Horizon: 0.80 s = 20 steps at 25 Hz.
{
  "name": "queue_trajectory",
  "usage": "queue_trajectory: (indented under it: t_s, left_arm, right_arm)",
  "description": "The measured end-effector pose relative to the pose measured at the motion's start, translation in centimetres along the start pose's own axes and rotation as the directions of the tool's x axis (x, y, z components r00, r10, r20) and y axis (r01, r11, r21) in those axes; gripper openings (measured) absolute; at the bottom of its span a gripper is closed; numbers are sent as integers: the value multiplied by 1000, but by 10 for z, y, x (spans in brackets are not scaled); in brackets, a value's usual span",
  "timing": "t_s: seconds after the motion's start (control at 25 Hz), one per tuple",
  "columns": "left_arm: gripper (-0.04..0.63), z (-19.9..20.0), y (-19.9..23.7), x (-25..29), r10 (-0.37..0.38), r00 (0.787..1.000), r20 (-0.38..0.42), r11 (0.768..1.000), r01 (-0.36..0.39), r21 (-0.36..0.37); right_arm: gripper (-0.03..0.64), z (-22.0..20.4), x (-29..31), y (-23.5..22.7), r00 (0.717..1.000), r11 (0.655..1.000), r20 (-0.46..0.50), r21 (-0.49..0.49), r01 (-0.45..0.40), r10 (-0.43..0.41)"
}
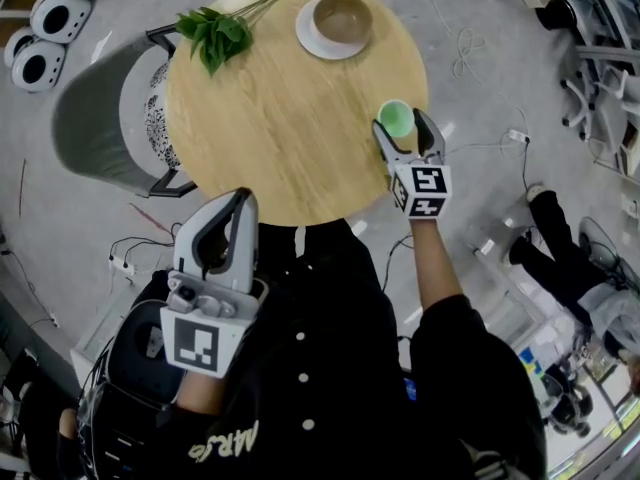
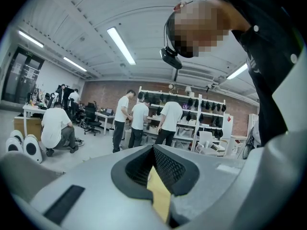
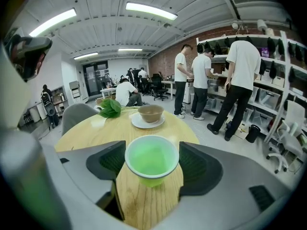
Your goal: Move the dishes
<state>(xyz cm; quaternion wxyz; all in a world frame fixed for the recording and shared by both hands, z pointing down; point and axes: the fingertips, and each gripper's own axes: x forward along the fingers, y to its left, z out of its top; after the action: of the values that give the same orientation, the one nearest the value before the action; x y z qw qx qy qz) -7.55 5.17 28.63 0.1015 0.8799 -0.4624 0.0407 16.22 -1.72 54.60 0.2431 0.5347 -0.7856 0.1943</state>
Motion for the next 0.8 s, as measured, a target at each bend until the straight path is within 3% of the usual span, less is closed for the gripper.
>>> queue_trajectory:
  t_s: [0.8]
  left_arm:
    - [3,-2,-9,4,-12,1000,-13,1000,12,8]
  right_arm:
    - [353,-15,1,3,1000,1000,-20,-17,-13,13]
